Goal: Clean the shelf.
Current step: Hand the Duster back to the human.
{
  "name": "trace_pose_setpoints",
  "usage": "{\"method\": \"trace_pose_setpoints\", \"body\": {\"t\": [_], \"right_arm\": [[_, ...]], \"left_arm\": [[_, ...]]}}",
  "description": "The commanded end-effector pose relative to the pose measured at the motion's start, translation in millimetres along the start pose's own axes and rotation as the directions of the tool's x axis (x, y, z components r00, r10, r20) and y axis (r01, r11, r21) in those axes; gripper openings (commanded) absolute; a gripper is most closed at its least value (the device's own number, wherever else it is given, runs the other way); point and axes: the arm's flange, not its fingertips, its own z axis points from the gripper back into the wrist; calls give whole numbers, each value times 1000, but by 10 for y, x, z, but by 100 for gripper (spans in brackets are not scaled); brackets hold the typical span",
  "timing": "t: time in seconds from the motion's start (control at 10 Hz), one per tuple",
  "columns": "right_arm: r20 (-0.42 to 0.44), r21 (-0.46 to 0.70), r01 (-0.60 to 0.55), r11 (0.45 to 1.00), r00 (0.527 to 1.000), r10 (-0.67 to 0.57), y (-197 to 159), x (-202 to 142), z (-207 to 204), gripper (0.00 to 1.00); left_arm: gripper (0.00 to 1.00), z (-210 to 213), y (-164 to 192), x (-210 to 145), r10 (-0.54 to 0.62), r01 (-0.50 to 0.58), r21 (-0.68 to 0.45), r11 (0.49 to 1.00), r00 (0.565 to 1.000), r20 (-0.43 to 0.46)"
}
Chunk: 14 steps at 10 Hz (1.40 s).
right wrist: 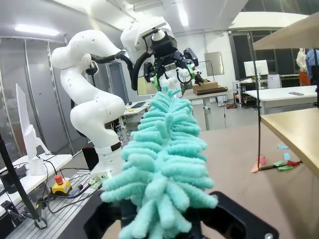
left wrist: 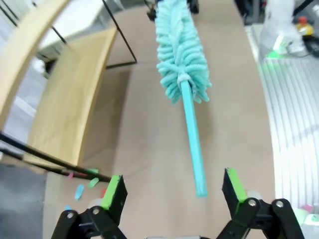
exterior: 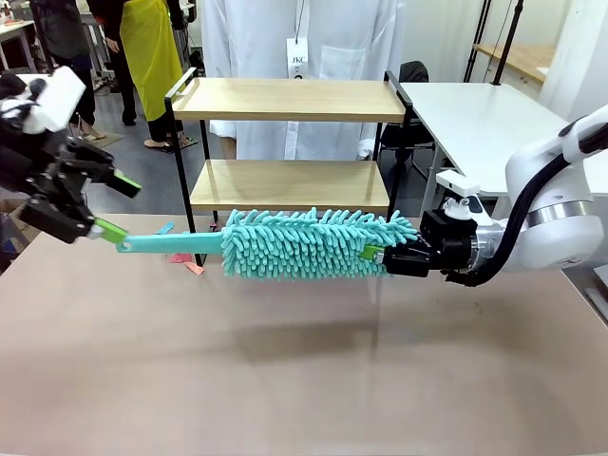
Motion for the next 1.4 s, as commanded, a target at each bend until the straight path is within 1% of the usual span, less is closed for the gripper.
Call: {"method": "trace_pose_setpoints", "body": {"t": [0.0,0.2,0.3,0.4,0.5,0.6,0.9,1.0,1.1,1.3], "right_arm": [[0,-3,-5,1000,1000,5,20,20,-8,0],[0,-3,-5,1000,1000,5,20,20,-8,0],[0,-3,-5,1000,1000,5,20,20,-8,0],[0,-3,-5,1000,1000,5,20,20,-8,0],[0,-3,-5,1000,1000,5,20,20,-8,0],[0,0,0,1000,1000,0,1,-1,0,16],[83,-58,-94,994,992,99,343,646,90,16],[95,-106,-115,988,988,125,479,847,140,16],[108,-171,-108,979,986,127,661,1055,205,16],[120,-305,-160,939,972,204,1005,1474,374,16]], "left_arm": [[100,295,-95,-327,5,-5,5,1000,998,62],[100,622,-139,-635,48,-49,16,999,994,96],[100,715,-161,-745,63,-66,22,998,992,112],[100,750,-146,-775,60,-64,25,998,990,126],[100,749,-151,-733,42,-44,14,999,988,149],[100,778,-132,-772,84,-87,31,996,991,100],[100,778,-132,-772,84,-87,31,996,991,100],[100,778,-132,-772,84,-87,31,996,991,100],[100,778,-132,-772,84,-87,31,996,991,100],[100,778,-132,-772,84,-87,31,996,991,100]]}}
